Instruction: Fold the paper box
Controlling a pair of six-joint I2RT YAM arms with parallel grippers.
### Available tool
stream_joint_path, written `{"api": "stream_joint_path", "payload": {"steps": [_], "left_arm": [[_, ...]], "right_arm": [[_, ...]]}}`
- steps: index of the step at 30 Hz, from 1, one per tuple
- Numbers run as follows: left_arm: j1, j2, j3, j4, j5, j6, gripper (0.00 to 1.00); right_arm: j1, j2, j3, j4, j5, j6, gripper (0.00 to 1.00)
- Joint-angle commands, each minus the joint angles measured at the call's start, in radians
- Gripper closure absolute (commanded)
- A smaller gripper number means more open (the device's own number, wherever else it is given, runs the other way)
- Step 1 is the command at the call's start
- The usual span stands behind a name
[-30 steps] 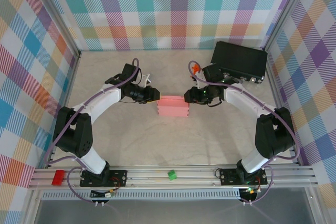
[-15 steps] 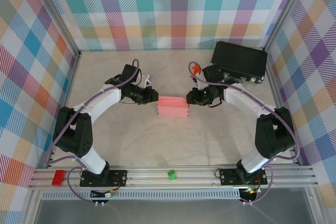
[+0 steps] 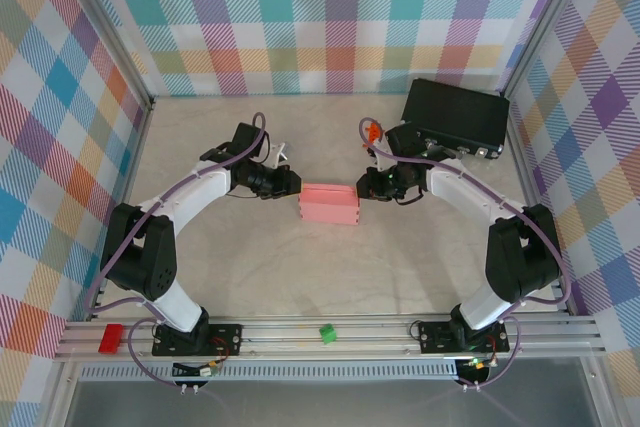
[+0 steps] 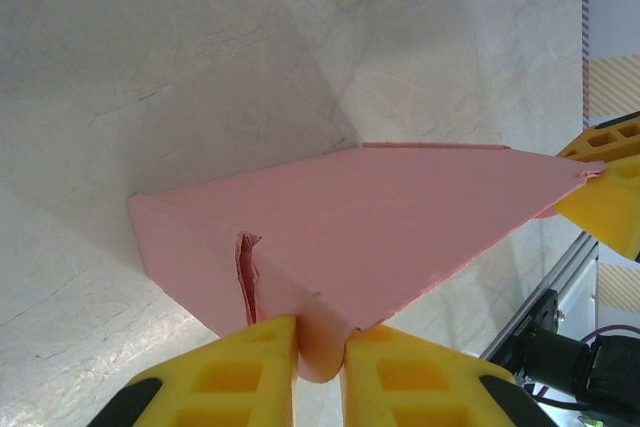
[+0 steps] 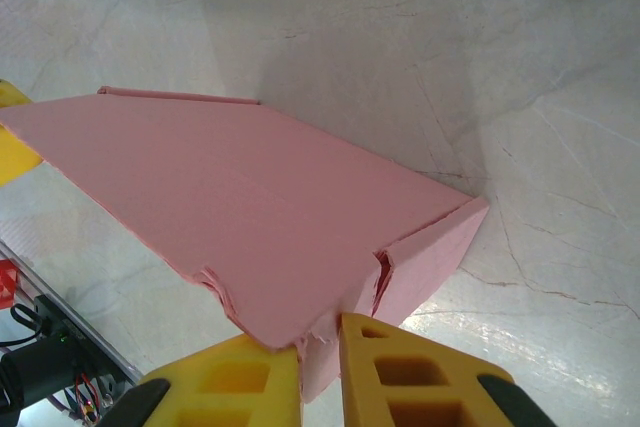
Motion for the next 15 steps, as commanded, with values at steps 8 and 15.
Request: {"api": "stream_joint_path", "payload": {"steps": [8,15], "left_arm": [[-0.014,-0.013,0.005,-0.074,-0.048,0.034,0.82],[-0.020,-0.017,0.016,-0.082,-0.069,0.038,0.77]], "right_arm": [[0.013,0.013,0.032,-0.004,-0.018,-0.011,0.83],[0.013,0.011,0.040,-0.004,-0.018,-0.007,0.82]]}}
